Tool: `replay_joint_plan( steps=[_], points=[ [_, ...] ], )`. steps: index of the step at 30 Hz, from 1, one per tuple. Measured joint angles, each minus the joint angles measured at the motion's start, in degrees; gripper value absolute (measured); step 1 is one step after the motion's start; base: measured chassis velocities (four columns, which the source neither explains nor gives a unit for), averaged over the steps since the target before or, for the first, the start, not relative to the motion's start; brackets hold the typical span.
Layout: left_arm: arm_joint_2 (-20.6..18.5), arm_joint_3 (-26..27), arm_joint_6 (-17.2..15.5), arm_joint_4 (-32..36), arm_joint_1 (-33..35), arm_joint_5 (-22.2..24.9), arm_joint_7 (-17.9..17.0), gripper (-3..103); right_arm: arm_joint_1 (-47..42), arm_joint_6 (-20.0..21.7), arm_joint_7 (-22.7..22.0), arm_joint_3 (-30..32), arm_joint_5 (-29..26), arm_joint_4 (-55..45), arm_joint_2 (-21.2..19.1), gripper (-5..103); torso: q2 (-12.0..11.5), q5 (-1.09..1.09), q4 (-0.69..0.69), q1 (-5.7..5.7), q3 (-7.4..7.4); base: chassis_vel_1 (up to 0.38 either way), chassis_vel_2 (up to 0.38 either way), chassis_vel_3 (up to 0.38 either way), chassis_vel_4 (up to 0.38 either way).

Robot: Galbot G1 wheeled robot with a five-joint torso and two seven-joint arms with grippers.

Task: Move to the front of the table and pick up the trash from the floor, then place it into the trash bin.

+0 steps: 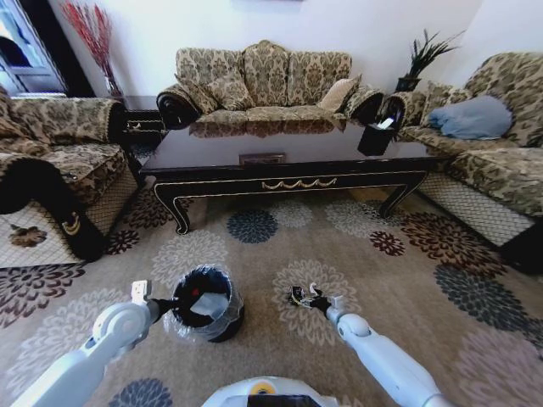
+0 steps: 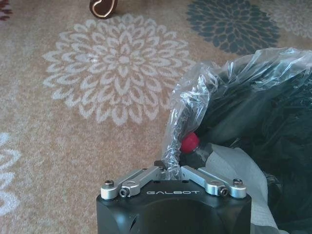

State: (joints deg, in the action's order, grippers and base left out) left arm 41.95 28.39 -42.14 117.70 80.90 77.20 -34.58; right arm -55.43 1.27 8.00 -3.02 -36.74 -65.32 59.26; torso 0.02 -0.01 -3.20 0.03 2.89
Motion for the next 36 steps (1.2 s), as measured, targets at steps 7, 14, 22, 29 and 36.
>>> replay_joint_plan(
  steps=[7, 14, 22, 29, 36],
  points=[
    [0.09, 0.24, 0.0, -0.04, 0.29, 0.01, 0.0, 0, 0.46, -1.23, -0.02, -0.85, 1.63, 3.15, 2.5, 84, 0.0, 0.0, 0.0, 0.0, 0.0, 0.0, 0.0, 0.0, 0.0],
    [0.22, 0.25, 0.0, -0.08, 0.0, 0.04, -0.02, 0, 0.71, -1.83, 0.25, -1.22, 2.06, 3.62, 2.75, 57, 0.0, 0.01, 0.01, 0.0, 0.0, 0.0, 0.0, 0.0, 0.0],
    [0.63, -0.38, 0.0, -0.1, -0.34, -0.05, -0.13, 0, 0.39, -2.48, 0.47, -1.07, 2.45, 3.07, 1.8, 35, 0.0, 0.0, 0.0, 0.0, 0.0, 0.0, 0.0, 0.0, 0.0],
    [0.74, -0.97, 0.0, 0.01, -0.71, -0.16, -0.33, 0, -0.47, -2.86, 0.37, -0.74, 2.77, 1.13, 0.91, 13, 0.0, 0.02, 0.01, 0.0, 0.01, 0.0, 0.0, 0.0, 0.0],
    [0.37, -4.28, 0.0, 0.09, -4.03, -0.16, -1.55, 0, -2.11, -2.52, -0.02, 0.99, 1.08, -5.75, -2.46, 12, 0.0, 0.01, 0.0, 0.0, 0.01, 0.0, 0.0, 0.0, 0.0]
  ],
)
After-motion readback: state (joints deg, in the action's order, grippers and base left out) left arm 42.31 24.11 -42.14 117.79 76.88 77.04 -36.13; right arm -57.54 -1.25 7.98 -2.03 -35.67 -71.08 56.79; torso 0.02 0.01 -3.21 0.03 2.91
